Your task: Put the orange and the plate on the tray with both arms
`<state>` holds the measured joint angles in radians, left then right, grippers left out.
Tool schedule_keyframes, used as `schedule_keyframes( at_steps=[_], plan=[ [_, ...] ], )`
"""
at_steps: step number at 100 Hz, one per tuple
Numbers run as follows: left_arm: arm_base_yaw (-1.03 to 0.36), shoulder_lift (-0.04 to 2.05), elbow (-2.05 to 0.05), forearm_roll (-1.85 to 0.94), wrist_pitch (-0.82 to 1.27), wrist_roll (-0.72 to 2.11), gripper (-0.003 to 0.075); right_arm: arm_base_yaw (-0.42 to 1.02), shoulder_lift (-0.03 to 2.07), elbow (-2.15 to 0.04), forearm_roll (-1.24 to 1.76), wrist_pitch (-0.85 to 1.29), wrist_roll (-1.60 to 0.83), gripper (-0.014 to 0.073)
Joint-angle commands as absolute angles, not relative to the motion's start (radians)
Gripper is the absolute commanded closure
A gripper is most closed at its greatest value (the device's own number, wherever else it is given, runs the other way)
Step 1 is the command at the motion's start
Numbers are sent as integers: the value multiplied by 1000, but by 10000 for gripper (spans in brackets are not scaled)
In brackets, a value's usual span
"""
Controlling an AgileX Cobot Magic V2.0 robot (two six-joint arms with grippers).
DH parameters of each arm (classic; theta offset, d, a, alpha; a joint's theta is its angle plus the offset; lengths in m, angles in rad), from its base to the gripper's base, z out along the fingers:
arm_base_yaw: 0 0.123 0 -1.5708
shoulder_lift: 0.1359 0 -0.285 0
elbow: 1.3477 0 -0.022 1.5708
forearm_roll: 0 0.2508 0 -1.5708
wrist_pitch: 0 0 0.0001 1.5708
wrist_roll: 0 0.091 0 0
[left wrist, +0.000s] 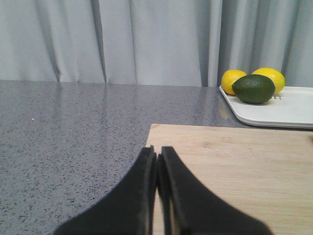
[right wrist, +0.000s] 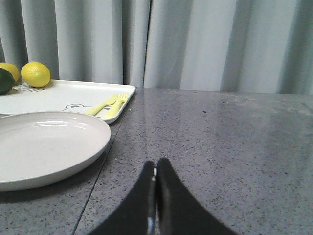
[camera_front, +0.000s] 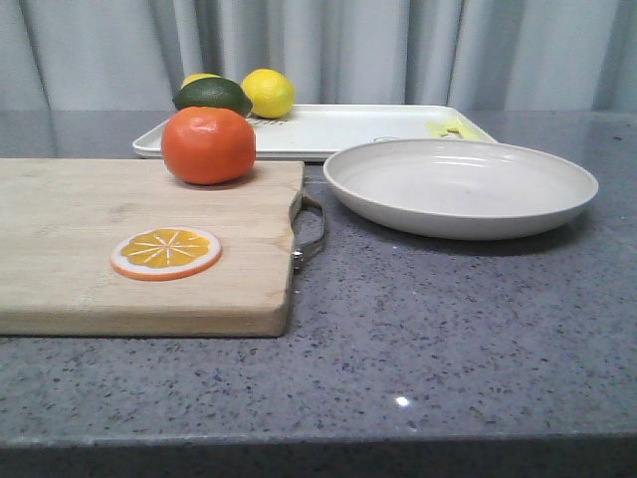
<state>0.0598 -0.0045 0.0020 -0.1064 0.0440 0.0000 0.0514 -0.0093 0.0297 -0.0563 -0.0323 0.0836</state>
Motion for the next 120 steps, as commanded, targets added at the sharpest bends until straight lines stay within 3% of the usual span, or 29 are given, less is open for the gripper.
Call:
schedule_keyframes(
  at_steps=[1, 101, 120],
  plan=[
    [58, -38, 9, -107, -33, 0, 741, 47, -22, 6, -66, -116, 80, 660],
    [58, -31, -52, -109, -30, 0, 741, 47, -22, -1, -67, -109, 80, 660],
    [58, 17, -103, -107, -30, 0, 741, 47, -9, -65, -67, 0, 80, 660]
  ],
)
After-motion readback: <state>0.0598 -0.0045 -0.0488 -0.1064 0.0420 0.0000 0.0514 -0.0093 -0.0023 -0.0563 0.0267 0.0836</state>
